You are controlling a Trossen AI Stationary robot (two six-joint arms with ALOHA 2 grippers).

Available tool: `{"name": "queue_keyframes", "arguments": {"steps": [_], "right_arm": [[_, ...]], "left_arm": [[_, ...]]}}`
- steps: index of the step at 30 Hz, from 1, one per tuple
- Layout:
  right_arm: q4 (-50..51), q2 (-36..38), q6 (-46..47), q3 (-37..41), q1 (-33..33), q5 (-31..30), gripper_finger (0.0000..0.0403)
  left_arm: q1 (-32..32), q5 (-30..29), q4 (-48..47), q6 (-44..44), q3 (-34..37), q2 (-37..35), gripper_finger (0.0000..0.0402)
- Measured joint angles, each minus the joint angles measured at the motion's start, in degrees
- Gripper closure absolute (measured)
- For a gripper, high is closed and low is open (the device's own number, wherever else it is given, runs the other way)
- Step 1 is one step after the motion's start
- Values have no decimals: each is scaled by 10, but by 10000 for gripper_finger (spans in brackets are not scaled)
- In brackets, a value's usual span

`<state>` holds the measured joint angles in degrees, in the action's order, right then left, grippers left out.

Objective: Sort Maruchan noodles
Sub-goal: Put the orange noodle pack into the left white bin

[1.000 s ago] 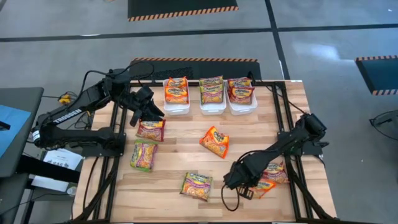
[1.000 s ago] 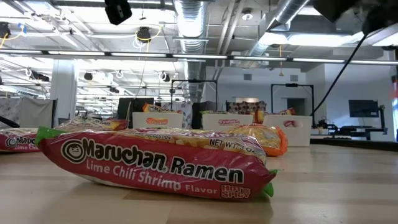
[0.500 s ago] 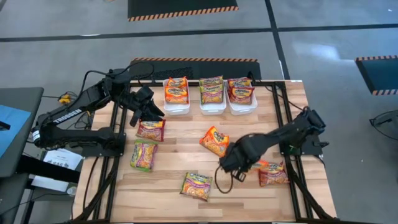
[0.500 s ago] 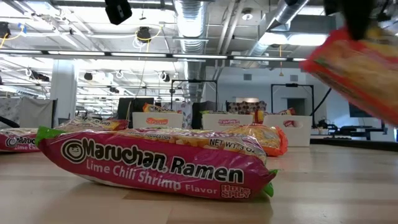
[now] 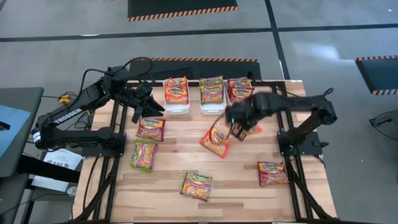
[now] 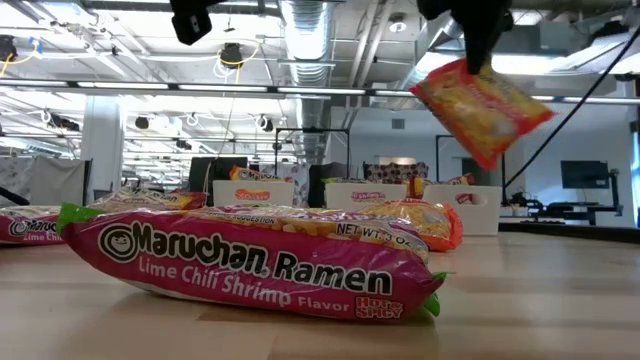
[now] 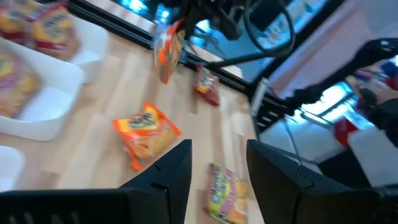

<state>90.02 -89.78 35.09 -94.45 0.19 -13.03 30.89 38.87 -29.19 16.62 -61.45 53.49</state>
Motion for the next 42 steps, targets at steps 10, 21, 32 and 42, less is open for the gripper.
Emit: {"name": "queue_keyframes", "arguments": {"steps": [10, 21, 32, 42], "right_arm": [[-71, 45, -206, 0, 199, -26, 400], [-219, 43, -319, -66, 272, 41, 402], [-266, 42, -306, -103, 198, 59, 402], [-270, 13, -242, -105, 82, 59, 402]], "left_arm": [[37, -98, 5, -30, 0, 0, 264], [58, -199, 5, -79, 0, 0, 264], [57, -123, 4, -44, 0, 25, 232], [26, -100, 8, -17, 0, 97, 189]]}}
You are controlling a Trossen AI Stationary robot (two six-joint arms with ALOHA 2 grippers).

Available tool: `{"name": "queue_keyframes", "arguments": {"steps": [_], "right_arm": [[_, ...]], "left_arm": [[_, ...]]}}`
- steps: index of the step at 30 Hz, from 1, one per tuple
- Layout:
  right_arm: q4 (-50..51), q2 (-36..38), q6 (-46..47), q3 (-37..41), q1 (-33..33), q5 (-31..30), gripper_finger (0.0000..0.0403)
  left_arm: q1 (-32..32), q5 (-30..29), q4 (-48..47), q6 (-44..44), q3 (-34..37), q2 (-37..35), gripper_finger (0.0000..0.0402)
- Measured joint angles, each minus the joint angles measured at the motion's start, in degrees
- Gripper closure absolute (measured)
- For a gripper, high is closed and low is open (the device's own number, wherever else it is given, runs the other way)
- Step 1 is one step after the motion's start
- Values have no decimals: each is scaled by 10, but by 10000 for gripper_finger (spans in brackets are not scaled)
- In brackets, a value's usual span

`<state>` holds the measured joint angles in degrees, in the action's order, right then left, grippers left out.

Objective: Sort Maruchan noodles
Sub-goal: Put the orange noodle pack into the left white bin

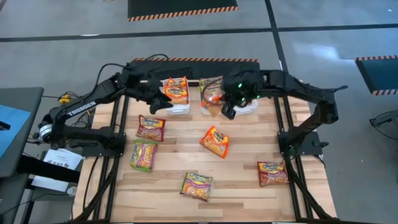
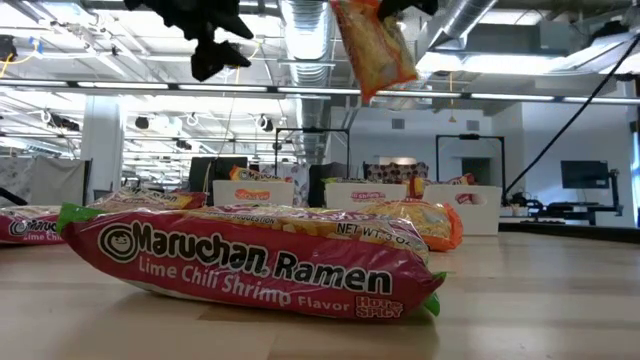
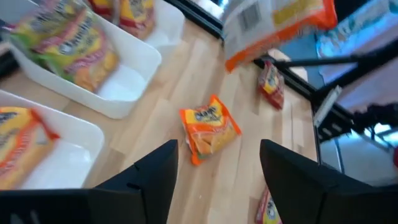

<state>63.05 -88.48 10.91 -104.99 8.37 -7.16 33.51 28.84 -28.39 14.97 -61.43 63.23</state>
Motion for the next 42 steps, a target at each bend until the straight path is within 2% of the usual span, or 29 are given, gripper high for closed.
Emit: {"name": "queue_keyframes", "arguments": {"steps": [12, 20, 26, 32, 38, 42], "right_arm": [[0, -85, 46, 1, -66, 17, 402], [-15, -135, 58, 2, -67, 50, 402], [-30, -151, 57, 2, -66, 71, 402], [-47, -151, 60, 2, -62, 72, 402], [-49, -151, 62, 2, -51, 73, 402], [-49, -151, 62, 2, -48, 73, 402]], "left_arm": [[-72, -6, 35, 3, 0, 26, 193], [-119, -57, 38, 7, 0, 34, 193], [-153, -70, 54, 6, 0, 74, 193], [-172, -67, 109, 7, 0, 123, 193], [-174, -19, 165, 20, 0, 162, 193], [-174, -18, 171, 19, 0, 178, 193]]}}
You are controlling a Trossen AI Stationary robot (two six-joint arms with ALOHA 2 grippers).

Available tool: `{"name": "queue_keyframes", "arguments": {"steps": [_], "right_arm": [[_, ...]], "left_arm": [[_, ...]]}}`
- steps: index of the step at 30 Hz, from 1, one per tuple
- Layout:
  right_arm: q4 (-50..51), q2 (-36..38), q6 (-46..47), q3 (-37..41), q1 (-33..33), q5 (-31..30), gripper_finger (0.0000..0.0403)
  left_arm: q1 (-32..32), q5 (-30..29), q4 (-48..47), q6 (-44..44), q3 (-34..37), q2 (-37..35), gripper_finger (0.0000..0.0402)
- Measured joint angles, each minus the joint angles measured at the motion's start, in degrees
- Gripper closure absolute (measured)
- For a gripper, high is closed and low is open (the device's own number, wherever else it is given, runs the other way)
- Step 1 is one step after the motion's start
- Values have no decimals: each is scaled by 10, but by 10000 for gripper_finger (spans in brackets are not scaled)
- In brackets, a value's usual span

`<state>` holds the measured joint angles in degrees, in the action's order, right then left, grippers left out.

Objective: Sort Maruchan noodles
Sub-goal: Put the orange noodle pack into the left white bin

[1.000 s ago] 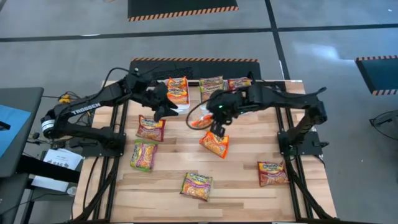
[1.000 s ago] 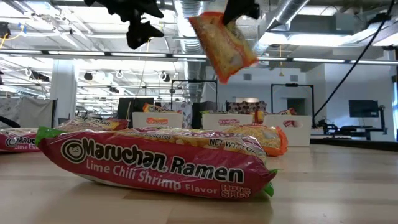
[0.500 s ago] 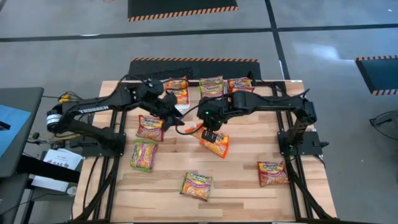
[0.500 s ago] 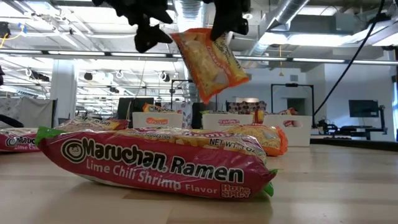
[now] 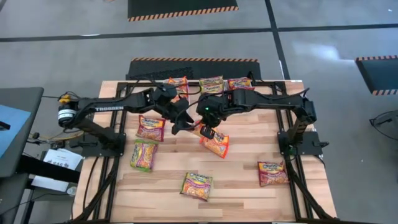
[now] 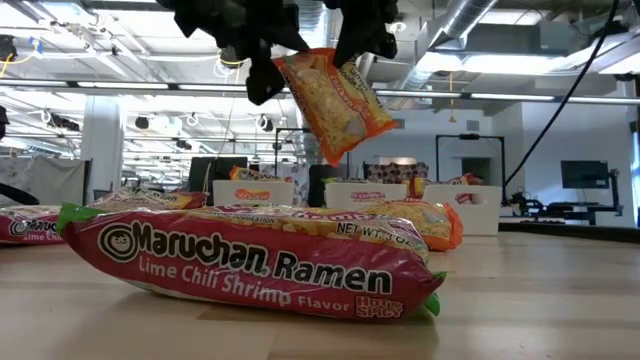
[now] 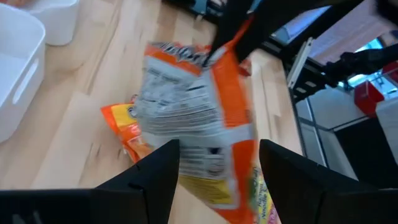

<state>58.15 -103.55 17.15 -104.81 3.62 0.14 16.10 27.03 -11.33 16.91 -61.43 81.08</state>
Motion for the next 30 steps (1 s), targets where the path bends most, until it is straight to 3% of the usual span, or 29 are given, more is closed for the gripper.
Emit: {"name": "queue_keyframes", "arguments": {"steps": [13, 17, 24, 30], "right_arm": [[-21, 0, 0, 0, 3, 16, 402], [-21, 0, 0, 0, 3, 16, 399], [-18, 1, -6, 0, 3, 15, 361], [-17, 5, -20, 0, 8, 15, 317]], "left_arm": [[0, -28, 37, -20, 0, 35, 200], [0, -34, 38, -31, 0, 35, 244], [0, -24, 46, -32, 0, 35, 366], [0, -22, 45, -38, 0, 35, 381]]}}
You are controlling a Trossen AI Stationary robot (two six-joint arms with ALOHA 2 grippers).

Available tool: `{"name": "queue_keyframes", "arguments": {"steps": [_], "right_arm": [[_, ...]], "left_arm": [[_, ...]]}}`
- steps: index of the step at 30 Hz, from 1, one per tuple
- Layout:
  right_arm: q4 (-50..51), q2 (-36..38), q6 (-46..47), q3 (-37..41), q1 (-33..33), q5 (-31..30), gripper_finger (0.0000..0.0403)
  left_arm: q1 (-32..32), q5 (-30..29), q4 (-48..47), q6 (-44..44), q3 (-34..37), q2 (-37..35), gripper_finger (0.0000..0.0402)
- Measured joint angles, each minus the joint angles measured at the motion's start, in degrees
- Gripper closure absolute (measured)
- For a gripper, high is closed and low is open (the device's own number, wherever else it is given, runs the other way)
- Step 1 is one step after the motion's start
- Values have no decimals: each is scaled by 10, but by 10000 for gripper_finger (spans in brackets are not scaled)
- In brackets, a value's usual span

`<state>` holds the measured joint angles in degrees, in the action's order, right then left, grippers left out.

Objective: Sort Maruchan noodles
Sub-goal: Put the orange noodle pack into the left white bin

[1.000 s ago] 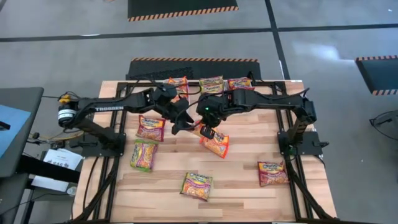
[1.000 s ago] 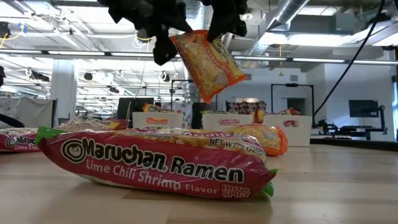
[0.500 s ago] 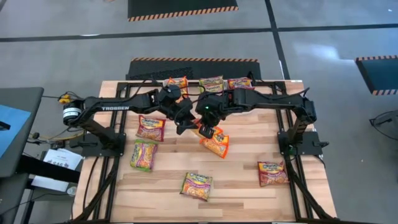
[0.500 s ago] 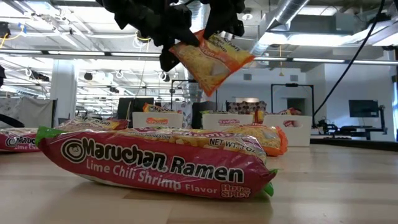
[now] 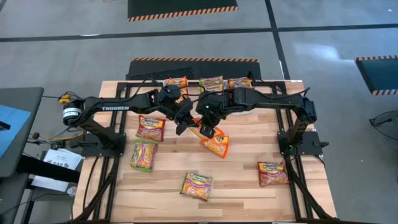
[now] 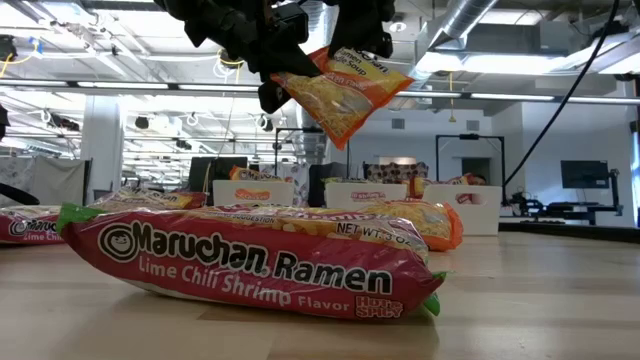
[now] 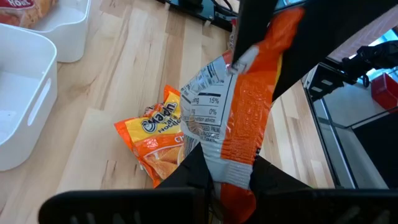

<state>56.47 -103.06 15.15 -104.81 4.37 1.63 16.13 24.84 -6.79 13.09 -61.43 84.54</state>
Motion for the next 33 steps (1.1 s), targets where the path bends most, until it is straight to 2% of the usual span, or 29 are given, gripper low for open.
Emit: {"name": "queue_keyframes", "arguments": {"steps": [4, 12, 16, 22, 28, 33], "right_arm": [[16, 6, -3, -18, 10, 0, 283], [103, 15, -59, -125, 50, 0, 217], [138, 17, -88, -178, 80, 0, 206], [165, 16, -149, -235, 132, -2, 209], [176, 16, -211, -265, 188, -2, 214], [183, 16, -245, -266, 232, -2, 214]], "left_arm": [[7, 7, -1, 0, 0, -1, 380], [64, 20, -3, 8, 0, -14, 380], [117, 32, -3, 26, 0, -40, 380], [183, 26, 7, 55, 8, -83, 380], [211, -52, 24, 89, 62, -139, 380], [223, -126, 144, 171, 172, -195, 380]]}}
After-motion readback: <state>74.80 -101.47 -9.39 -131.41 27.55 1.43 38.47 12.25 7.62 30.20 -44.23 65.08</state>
